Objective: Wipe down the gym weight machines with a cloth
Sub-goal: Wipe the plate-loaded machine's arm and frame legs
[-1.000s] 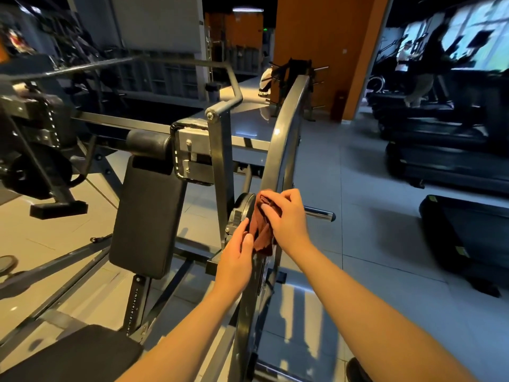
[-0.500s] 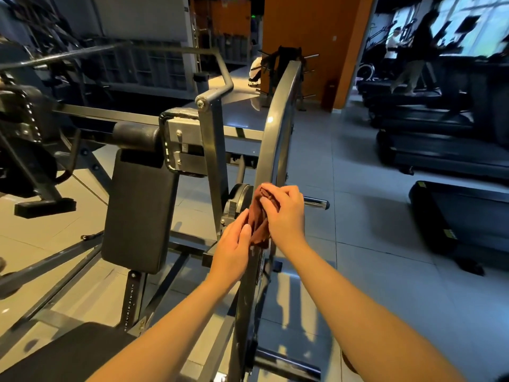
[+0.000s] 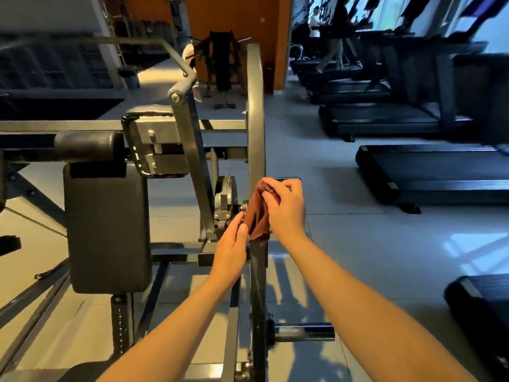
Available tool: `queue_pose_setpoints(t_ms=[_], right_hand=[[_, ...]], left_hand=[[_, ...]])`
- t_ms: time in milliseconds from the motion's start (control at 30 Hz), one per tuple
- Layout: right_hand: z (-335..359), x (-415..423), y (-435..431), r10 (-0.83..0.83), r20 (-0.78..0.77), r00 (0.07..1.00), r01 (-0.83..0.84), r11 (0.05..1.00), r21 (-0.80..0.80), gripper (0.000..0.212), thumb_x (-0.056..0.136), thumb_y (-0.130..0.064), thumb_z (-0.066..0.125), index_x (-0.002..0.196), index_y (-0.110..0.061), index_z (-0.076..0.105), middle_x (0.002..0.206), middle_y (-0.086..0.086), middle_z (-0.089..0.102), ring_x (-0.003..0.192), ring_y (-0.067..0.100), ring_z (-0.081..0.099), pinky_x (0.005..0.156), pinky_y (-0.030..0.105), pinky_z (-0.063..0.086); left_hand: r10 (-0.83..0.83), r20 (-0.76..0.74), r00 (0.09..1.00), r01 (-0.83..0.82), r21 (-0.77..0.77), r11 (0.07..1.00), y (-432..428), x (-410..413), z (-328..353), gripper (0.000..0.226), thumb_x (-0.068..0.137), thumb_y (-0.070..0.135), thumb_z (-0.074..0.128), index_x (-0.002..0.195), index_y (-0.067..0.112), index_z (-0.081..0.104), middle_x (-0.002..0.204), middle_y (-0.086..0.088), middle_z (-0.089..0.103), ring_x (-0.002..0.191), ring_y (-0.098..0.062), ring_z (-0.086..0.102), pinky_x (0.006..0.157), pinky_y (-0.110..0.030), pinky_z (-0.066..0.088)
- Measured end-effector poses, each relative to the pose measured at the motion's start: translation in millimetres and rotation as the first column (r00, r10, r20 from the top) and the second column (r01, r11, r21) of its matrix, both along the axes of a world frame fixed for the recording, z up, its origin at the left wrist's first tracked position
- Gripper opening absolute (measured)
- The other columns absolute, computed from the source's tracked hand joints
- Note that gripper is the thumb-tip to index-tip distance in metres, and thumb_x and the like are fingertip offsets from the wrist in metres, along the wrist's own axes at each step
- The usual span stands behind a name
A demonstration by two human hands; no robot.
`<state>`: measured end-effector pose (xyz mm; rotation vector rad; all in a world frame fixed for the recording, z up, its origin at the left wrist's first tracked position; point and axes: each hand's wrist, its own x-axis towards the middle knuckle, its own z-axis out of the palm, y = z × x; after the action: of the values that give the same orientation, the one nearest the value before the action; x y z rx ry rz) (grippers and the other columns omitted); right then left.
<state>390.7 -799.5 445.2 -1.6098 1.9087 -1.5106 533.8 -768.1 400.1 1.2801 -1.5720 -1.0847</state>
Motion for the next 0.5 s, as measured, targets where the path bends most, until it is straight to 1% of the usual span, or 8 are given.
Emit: queue_pose_setpoints(t_ms=[33, 67, 100, 167, 233, 267, 400, 500], right_hand=[[3, -1, 0, -0.033, 0.016, 0.999, 0.033, 0.999, -0.008, 0.026, 0.101, -0.024, 0.061, 0.125, -0.022, 0.069, 0.110, -0.007, 0.043, 0.096, 0.010, 0.051, 0.070, 0.000, 0.038], [3, -1, 0, -0.041, 0.017, 0.999, 0.041, 0.999, -0.008, 0.026, 0.101, -0.023, 0.061, 0.125, -0.021, 0.068, 0.111, -0.005, 0.044, 0.097, 0.011, 0.051, 0.072, -0.002, 0.037], [-1, 1, 2, -0.026, 0.010, 1.000, 0.026, 1.000, -0.002, 0.025, 0.100, -0.022, 0.061, 0.124, -0.021, 0.069, 0.111, -0.005, 0.044, 0.098, 0.013, 0.052, 0.074, -0.002, 0.038], [-20, 6, 8, 0.012, -0.030, 0.999, -0.011, 1.000, 0.028, 0.023, 0.100, -0.024, 0.060, 0.121, -0.027, 0.069, 0.110, -0.005, 0.045, 0.100, 0.016, 0.054, 0.079, 0.010, 0.046], [-43, 14, 16, 0.020, -0.093, 0.995, -0.013, 0.997, 0.070, 0.020, 0.100, -0.028, 0.058, 0.117, -0.036, 0.067, 0.109, -0.007, 0.045, 0.099, 0.016, 0.054, 0.080, 0.029, 0.054], [-54, 17, 21, 0.020, -0.109, 0.994, -0.010, 0.996, 0.092, 0.020, 0.101, -0.029, 0.058, 0.116, -0.038, 0.066, 0.109, -0.009, 0.046, 0.099, 0.016, 0.055, 0.080, 0.033, 0.055], [-89, 26, 47, 0.003, -0.106, 0.994, 0.016, 0.985, 0.172, 0.019, 0.101, -0.032, 0.058, 0.117, -0.041, 0.063, 0.107, -0.014, 0.047, 0.101, 0.014, 0.057, 0.080, 0.029, 0.056], [-101, 31, 61, -0.004, -0.108, 0.994, 0.028, 0.974, 0.225, 0.021, 0.101, -0.029, 0.058, 0.120, -0.036, 0.065, 0.105, -0.016, 0.047, 0.099, 0.011, 0.057, 0.074, 0.014, 0.046]], left_hand=[[0.005, -0.012, 1.000, -0.005, 0.016, 1.000, -2, 3, -2, 0.042, 0.110, 0.037, 0.034, 0.151, 0.033, 0.038, 0.136, 0.023, 0.049, 0.113, 0.023, 0.045, 0.092, 0.000, 0.032], [0.006, -0.016, 1.000, -0.005, 0.033, 0.999, -3, 6, -5, 0.044, 0.109, 0.039, 0.034, 0.153, 0.031, 0.037, 0.144, 0.017, 0.048, 0.121, 0.014, 0.045, 0.099, -0.007, 0.032], [-0.005, -0.014, 1.000, 0.005, 0.056, 0.998, -4, 8, -10, 0.046, 0.109, 0.040, 0.033, 0.154, 0.031, 0.036, 0.149, 0.012, 0.046, 0.128, 0.004, 0.043, 0.102, -0.013, 0.032], [-0.051, -0.005, 0.999, 0.051, 0.086, 0.995, -4, 11, -20, 0.046, 0.109, 0.040, 0.032, 0.155, 0.032, 0.033, 0.153, 0.008, 0.044, 0.132, -0.004, 0.043, 0.101, -0.015, 0.033], [-0.088, -0.001, 0.996, 0.088, 0.105, 0.991, 0, 14, -27, 0.047, 0.109, 0.039, 0.033, 0.156, 0.031, 0.032, 0.155, 0.006, 0.043, 0.138, -0.010, 0.043, 0.103, -0.017, 0.034], [-0.098, -0.005, 0.995, 0.098, 0.114, 0.989, 1, 15, -29, 0.047, 0.110, 0.037, 0.033, 0.156, 0.030, 0.032, 0.155, 0.005, 0.042, 0.139, -0.010, 0.042, 0.104, -0.017, 0.033], [-0.141, 0.000, 0.990, 0.139, 0.148, 0.979, 2, 21, -40, 0.046, 0.110, 0.036, 0.034, 0.155, 0.030, 0.035, 0.156, 0.004, 0.043, 0.140, -0.010, 0.040, 0.104, -0.017, 0.031], [-0.173, -0.009, 0.985, 0.173, 0.132, 0.976, 4, 23, -47, 0.046, 0.110, 0.033, 0.035, 0.156, 0.028, 0.035, 0.156, 0.006, 0.042, 0.140, -0.005, 0.038, 0.111, -0.020, 0.031]])
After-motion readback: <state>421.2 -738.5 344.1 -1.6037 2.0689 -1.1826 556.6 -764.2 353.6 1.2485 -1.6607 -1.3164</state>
